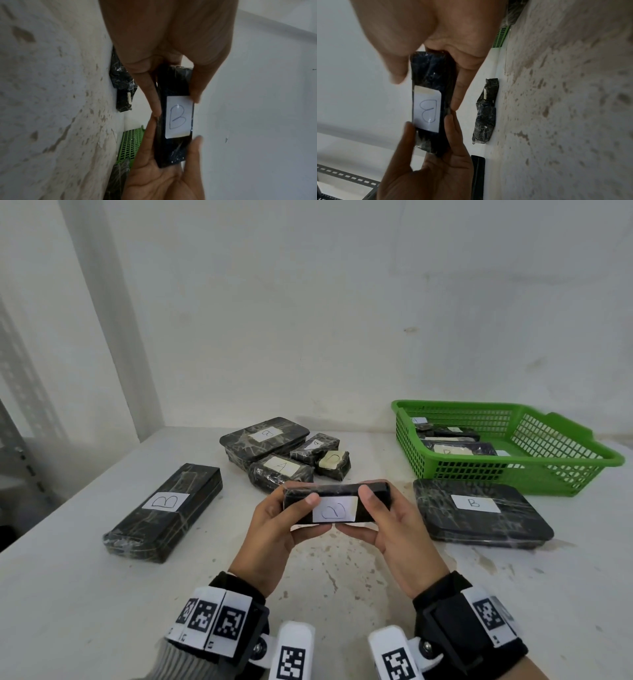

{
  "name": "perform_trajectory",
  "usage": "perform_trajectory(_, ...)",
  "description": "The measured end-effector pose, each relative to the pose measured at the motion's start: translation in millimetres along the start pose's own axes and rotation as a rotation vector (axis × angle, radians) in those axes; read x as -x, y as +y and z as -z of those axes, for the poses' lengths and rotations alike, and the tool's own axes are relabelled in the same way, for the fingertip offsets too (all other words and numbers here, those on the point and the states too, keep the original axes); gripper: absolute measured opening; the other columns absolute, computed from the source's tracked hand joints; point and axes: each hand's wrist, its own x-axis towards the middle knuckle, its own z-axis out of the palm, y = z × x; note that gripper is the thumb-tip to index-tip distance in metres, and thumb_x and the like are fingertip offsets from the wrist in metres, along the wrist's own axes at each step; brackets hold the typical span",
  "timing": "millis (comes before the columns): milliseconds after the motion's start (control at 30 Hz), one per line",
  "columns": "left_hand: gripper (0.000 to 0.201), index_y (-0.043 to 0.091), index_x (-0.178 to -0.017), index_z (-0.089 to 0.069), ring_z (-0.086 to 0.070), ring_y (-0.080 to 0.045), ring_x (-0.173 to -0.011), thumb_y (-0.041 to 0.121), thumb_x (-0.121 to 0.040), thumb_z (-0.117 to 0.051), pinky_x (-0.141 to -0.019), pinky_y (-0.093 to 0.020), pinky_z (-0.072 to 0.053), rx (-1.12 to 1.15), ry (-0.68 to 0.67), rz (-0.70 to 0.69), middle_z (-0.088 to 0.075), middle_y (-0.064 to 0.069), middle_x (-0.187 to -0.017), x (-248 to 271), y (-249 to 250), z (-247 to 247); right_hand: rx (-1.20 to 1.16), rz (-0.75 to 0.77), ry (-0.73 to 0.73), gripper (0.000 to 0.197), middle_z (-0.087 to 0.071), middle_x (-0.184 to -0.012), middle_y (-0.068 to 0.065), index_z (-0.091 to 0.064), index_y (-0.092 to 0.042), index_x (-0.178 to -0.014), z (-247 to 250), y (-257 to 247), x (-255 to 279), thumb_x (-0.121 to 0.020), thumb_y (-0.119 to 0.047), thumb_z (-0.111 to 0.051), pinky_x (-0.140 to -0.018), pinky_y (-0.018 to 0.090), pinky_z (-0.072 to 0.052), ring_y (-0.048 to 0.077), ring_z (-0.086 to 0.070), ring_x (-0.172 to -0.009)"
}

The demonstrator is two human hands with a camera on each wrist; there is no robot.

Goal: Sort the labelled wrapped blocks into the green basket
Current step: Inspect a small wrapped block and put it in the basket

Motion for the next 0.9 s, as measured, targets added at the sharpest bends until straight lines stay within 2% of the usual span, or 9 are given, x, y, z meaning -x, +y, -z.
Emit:
perform_trajectory(133,0.028,0.005,-0.103,-0.069,-0.070,-0.022,-0.094,0.015,-0.078,-0.064,-0.082,-0.032,-0.059,0.030,0.003,-0.030,-0.072,-0.014,-0.101,-0.6,0.2,3.3,0.015,-0.011,0.002,0.035,-0.067,-0.108,0.011,-0.060,-0.007,-0.103,2.8,3.1,-1.9,-0.082,-0.034,-0.063,-0.080,0.034,-0.059,0.024,-0.067,-0.105)
perform_trajectory(233,0.028,0.004,-0.103,-0.068,-0.068,-0.021,-0.096,0.009,-0.075,-0.065,-0.093,-0.032,-0.055,0.068,0.003,-0.031,-0.070,-0.013,-0.101,-1.8,-0.3,4.0,-0.063,-0.061,-0.013,0.039,-0.060,-0.105,0.011,-0.060,-0.011,-0.105,1.1,2.0,-4.3,-0.080,-0.040,-0.059,-0.085,0.037,-0.057,0.022,-0.064,-0.095)
perform_trajectory(300,0.036,0.005,-0.109,-0.067,-0.067,-0.020,-0.101,0.014,-0.075,-0.073,-0.098,-0.031,-0.052,0.100,-0.027,-0.020,-0.068,-0.012,-0.106,-2.0,0.0,3.7,-0.128,-0.064,0.003,0.048,-0.061,-0.101,0.010,-0.061,-0.010,-0.106,0.3,2.3,-5.3,-0.079,-0.051,-0.055,-0.086,0.036,-0.056,0.021,-0.063,-0.093)
perform_trajectory(400,0.060,0.006,-0.122,-0.062,-0.064,-0.019,-0.107,0.031,-0.071,-0.082,-0.103,-0.032,-0.049,0.156,-0.060,0.013,-0.067,-0.014,-0.112,-1.7,0.0,2.0,-0.160,-0.019,0.021,0.069,-0.069,-0.097,0.010,-0.065,-0.009,-0.102,1.8,4.5,-6.8,-0.069,-0.070,-0.063,-0.082,0.032,-0.057,0.022,-0.066,-0.097)
perform_trajectory(500,0.040,0.005,-0.120,-0.062,-0.065,-0.023,-0.111,0.019,-0.082,-0.064,-0.099,-0.031,-0.052,0.137,-0.011,0.030,-0.067,-0.021,-0.118,-1.5,0.3,0.9,-0.130,0.021,0.035,0.075,-0.068,-0.096,0.011,-0.068,-0.012,-0.095,3.1,7.2,-7.9,-0.059,-0.078,-0.070,-0.082,0.031,-0.056,0.021,-0.067,-0.097)
perform_trajectory(600,0.031,0.005,-0.116,-0.062,-0.063,-0.027,-0.112,0.012,-0.086,-0.067,-0.099,-0.034,-0.052,0.091,-0.006,0.049,-0.065,-0.026,-0.122,-0.7,1.1,-2.6,-0.064,0.059,0.060,0.063,-0.064,-0.091,0.011,-0.070,-0.018,-0.083,4.6,11.1,-9.3,-0.060,-0.076,-0.072,-0.080,0.028,-0.056,0.022,-0.064,-0.093)
perform_trajectory(800,0.043,0.006,-0.126,-0.056,-0.065,-0.025,-0.110,0.025,-0.088,-0.066,-0.098,-0.035,-0.053,0.110,0.005,0.076,-0.067,-0.023,-0.116,0.6,1.2,-4.8,-0.023,0.072,0.086,0.047,-0.063,-0.088,0.011,-0.065,-0.011,-0.085,4.5,9.0,-9.0,-0.083,-0.057,-0.055,-0.075,0.028,-0.057,0.024,-0.062,-0.089)
perform_trajectory(833,0.042,0.007,-0.125,-0.056,-0.065,-0.025,-0.108,0.022,-0.087,-0.065,-0.095,-0.033,-0.054,0.105,0.015,0.080,-0.067,-0.023,-0.115,0.0,1.3,-4.7,-0.007,0.073,0.078,0.049,-0.064,-0.086,0.009,-0.066,-0.013,-0.085,4.4,8.4,-9.2,-0.082,-0.061,-0.056,-0.076,0.028,-0.057,0.022,-0.062,-0.088)
perform_trajectory(900,0.042,0.007,-0.120,-0.057,-0.067,-0.023,-0.100,0.019,-0.080,-0.059,-0.089,-0.032,-0.057,0.120,0.035,0.087,-0.069,-0.019,-0.108,-1.2,0.5,-4.8,-0.009,0.059,0.064,0.060,-0.066,-0.083,0.003,-0.071,-0.020,-0.083,3.6,7.3,-10.0,-0.068,-0.078,-0.062,-0.077,0.027,-0.056,0.016,-0.064,-0.086)
